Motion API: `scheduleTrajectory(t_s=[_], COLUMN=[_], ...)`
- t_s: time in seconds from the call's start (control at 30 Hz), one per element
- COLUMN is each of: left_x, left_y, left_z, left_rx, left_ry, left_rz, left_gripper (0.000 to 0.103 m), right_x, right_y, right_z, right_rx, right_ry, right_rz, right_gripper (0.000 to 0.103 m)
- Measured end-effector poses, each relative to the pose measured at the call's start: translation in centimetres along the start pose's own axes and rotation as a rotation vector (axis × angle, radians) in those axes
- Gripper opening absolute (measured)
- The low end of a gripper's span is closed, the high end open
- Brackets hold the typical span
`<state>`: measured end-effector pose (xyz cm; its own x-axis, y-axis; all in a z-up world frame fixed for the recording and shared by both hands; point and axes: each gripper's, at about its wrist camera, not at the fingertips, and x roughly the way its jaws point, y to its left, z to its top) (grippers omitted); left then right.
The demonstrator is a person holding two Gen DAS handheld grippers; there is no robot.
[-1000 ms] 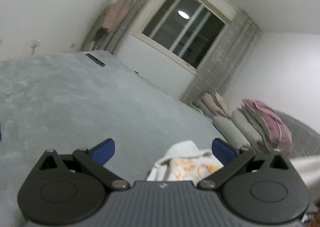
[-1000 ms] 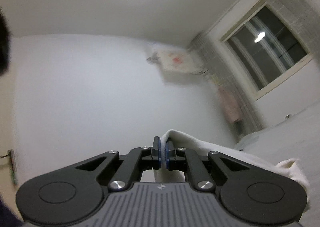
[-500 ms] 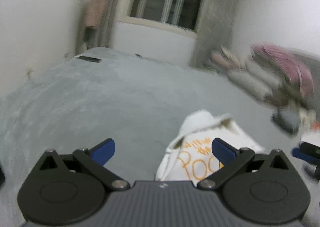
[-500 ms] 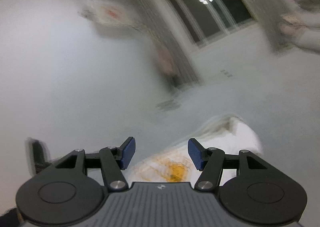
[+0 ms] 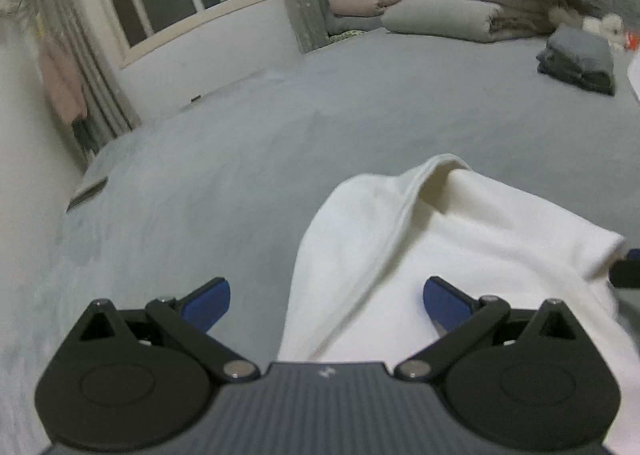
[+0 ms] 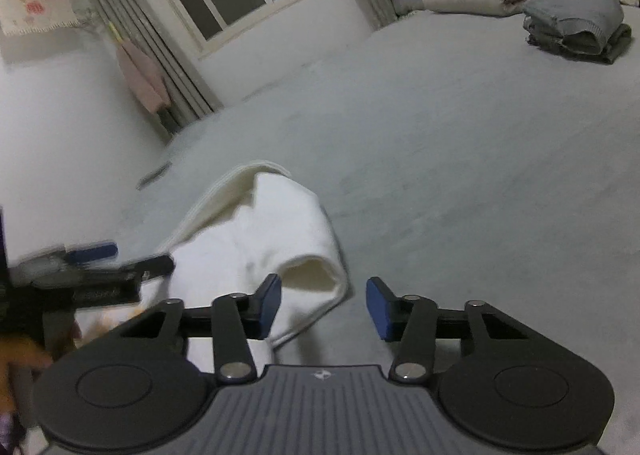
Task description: Fold clothes
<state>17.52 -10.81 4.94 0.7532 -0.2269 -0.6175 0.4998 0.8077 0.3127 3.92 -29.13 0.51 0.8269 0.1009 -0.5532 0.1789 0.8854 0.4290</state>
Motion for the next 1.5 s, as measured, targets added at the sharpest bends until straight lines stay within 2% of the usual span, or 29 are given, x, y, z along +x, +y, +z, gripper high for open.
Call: scheduleTrajectory(t_s=[0.07,0.1,0.13,0.2,0.27,0.3,0.47,0.63,0.73,0.8,0.87,0.93,0.97,1.0,1.03,1.13,1.17,1.2,1.23,1.37,1.43,1.5], left_x=[1.0,1.7,2.4,3.3,2.6,2.1,-2.4,-7.9,-10.2,-10.8,-10.3,-8.8,-8.4,-7.9,-7.7,-8.3,-8.7,-9.2,-9.6,-11.9,-12.6,-13.0], left_y=[0.1,0.2,0.2,0.7,2.5,4.0,12.8,22.9,27.0,28.3,28.7,28.5,28.5,28.5,28.5,28.2,28.0,27.9,27.7,26.4,24.9,23.2], left_z=[0.7,0.9,1.2,1.2,1.3,1.2,0.0,-3.2,-5.6,-7.4,-9.7,-12.3,-13.5,-14.7,-15.8,-17.7,-17.9,-18.0,-18.1,-17.2,-17.3,-17.3], left_rx=[-0.008,-0.021,-0.034,-0.070,-0.150,-0.214,-0.487,-0.763,-0.838,-0.845,-0.862,-0.905,-0.924,-0.943,-0.962,-1.009,-1.018,-1.022,-1.026,-1.066,-1.094,-1.097], left_ry=[-0.004,0.021,0.046,0.068,0.021,-0.008,-0.129,-0.240,-0.286,-0.277,-0.222,-0.133,-0.111,-0.088,-0.075,-0.094,-0.102,-0.111,-0.120,-0.181,-0.168,-0.135], left_rz=[-0.024,-0.041,-0.058,-0.086,-0.075,-0.076,0.014,0.141,0.204,0.247,0.282,0.274,0.262,0.250,0.241,0.217,0.209,0.211,0.213,0.216,0.147,0.067], left_gripper=[0.076,0.047,0.025,0.006,0.005,0.004,0.004,0.004,0.004,0.004,0.007,0.011,0.016,0.028,0.041,0.054,0.057,0.064,0.072,0.082,0.089,0.090], right_x=[1.0,1.4,1.8,2.3,2.7,2.4,-0.4,-3.8,-5.6,-6.6,-4.9,-3.3,-2.5,-1.7,-0.9,1.6,2.4,3.1,2.5,0.8,-0.3,-1.2], right_y=[0.4,0.7,1.0,1.2,1.4,1.5,2.7,7.3,9.1,10.1,9.4,8.6,8.3,7.9,7.6,6.5,6.1,5.8,5.4,5.5,5.3,5.4], right_z=[-0.1,-0.1,-0.1,-0.1,-0.2,-0.1,1.1,3.2,4.3,4.6,4.1,3.7,3.4,3.2,3.0,2.3,2.1,1.9,2.0,1.8,1.9,2.3], right_rx=[-0.042,-0.066,-0.090,-0.115,-0.140,-0.154,-0.202,-0.471,-0.533,-0.566,-0.561,-0.556,-0.553,-0.550,-0.547,-0.536,-0.532,-0.527,-0.500,-0.466,-0.445,-0.447], right_ry=[-0.002,-0.006,-0.010,-0.010,-0.011,-0.029,-0.198,-0.489,-0.621,-0.694,-0.604,-0.515,-0.470,-0.426,-0.381,-0.246,-0.202,-0.161,-0.168,-0.152,-0.163,-0.186], right_rz=[-0.023,-0.027,-0.030,-0.032,-0.060,-0.068,-0.050,-0.129,-0.148,-0.168,-0.197,-0.226,-0.241,-0.255,-0.269,-0.310,-0.324,-0.335,-0.324,-0.255,-0.228,-0.229], right_gripper=[0.035,0.034,0.032,0.024,0.009,0.008,0.006,0.005,0.005,0.006,0.006,0.006,0.006,0.006,0.006,0.008,0.015,0.018,0.021,0.021,0.021,0.023])
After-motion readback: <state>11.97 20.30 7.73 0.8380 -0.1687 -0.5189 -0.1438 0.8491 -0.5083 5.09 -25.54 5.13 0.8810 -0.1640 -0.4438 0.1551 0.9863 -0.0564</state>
